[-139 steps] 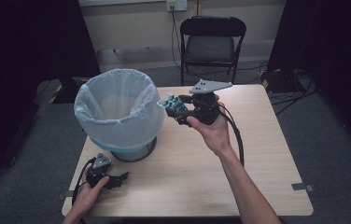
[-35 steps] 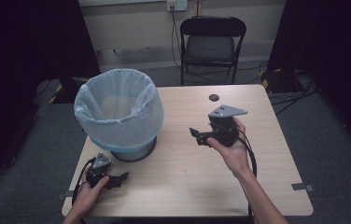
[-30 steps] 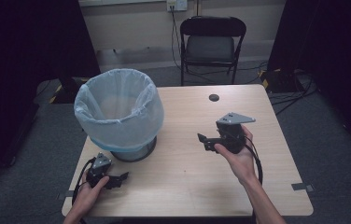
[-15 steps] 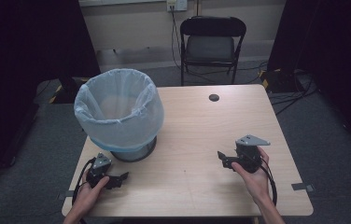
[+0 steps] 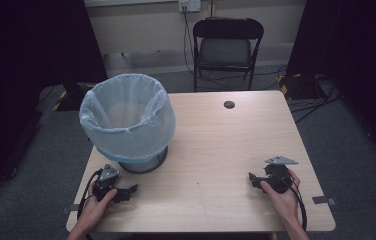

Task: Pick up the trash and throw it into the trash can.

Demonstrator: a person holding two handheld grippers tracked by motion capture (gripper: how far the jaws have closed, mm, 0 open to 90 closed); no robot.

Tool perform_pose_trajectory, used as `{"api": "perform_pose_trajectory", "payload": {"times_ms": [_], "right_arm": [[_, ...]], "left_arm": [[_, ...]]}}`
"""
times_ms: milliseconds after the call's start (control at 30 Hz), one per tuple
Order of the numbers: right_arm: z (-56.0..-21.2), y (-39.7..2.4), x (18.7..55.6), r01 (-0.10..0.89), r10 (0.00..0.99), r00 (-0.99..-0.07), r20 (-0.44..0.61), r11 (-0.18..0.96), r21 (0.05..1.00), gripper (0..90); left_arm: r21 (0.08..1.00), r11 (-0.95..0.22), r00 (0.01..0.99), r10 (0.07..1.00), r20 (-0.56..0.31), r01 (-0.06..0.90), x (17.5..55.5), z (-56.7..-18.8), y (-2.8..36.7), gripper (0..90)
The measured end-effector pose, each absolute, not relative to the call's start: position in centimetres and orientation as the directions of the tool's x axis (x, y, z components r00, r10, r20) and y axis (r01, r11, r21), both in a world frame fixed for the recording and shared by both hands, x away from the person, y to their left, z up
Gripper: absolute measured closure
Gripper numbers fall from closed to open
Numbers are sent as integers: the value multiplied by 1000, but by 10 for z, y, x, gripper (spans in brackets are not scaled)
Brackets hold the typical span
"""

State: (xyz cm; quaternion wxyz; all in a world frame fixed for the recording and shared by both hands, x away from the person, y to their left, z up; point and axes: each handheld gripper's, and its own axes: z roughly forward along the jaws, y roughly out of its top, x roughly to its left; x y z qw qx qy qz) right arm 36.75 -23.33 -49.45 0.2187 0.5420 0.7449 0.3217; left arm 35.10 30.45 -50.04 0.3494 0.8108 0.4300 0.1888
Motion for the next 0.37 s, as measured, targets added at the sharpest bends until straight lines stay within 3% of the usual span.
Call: {"api": "perform_pose_trajectory", "payload": {"times_ms": [100,367], "right_arm": [[-499,-235,367,643,954,-300,-17,215,735,125],[-499,-235,366,645,955,-296,-12,209,735,125]], "left_arm": [[729,-386,559,829,6,565,351,-500,304,93],[729,-386,559,829,6,565,351,-500,304,93]]}}
